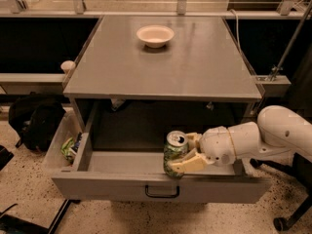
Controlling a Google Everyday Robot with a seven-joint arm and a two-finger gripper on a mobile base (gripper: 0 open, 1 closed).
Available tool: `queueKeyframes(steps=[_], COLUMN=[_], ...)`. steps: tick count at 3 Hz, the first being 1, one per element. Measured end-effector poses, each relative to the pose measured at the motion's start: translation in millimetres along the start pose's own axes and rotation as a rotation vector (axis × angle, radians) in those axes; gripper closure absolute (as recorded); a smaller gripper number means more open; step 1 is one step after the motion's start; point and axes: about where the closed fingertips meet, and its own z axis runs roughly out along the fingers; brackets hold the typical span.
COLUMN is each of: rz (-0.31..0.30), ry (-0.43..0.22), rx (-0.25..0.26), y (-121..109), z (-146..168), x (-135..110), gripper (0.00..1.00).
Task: Place green can into top drawer
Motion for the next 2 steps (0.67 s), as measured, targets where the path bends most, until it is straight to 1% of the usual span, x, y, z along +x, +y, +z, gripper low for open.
queueKeyframes(steps=[2], rz=[-0.05], ry=[0.008], rx=[0.119], y=[-42], z=[-37], x=[-24], gripper=[1.0])
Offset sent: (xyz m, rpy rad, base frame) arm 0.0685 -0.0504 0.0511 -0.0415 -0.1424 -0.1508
